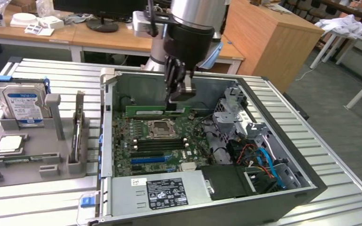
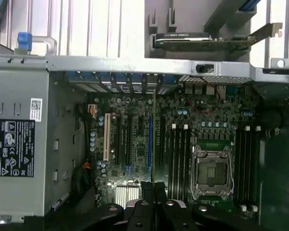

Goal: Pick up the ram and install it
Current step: 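Pick up the ram and move it above insertion slot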

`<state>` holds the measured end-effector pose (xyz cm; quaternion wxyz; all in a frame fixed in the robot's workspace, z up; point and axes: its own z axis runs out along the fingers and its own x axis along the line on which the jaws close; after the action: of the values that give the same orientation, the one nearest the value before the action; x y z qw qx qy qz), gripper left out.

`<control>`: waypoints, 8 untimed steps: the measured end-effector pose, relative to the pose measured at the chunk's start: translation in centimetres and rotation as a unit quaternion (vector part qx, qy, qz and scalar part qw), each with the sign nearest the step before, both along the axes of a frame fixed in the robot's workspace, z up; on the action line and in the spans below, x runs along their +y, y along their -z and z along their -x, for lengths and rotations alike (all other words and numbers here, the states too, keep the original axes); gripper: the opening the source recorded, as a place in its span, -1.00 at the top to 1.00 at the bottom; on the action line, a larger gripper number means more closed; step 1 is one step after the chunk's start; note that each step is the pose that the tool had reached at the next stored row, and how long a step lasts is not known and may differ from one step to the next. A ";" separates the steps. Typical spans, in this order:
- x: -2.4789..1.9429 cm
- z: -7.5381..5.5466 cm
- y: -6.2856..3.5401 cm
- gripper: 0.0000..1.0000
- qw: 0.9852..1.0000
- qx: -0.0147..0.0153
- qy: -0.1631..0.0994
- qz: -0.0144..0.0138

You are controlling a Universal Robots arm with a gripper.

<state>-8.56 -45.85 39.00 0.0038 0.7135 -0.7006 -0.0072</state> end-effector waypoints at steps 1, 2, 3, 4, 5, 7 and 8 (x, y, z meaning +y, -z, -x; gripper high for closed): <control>0.00 -0.3 0.00 0.76 1.000 0.000 0.000 0.000; -0.01 -0.6 0.00 0.76 1.000 0.000 0.000 0.000; -0.01 -0.9 0.00 0.76 1.000 0.000 0.000 0.000; -0.01 -1.1 0.00 0.76 1.000 0.000 0.000 0.000; -0.01 -1.4 0.00 0.76 1.000 0.000 0.000 0.000; -0.01 -1.9 0.00 0.76 1.000 0.000 0.000 0.000; -0.02 -2.2 0.00 0.76 1.000 0.000 0.000 0.000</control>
<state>-6.40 -45.87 39.00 0.0038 0.7136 -0.7005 -0.0072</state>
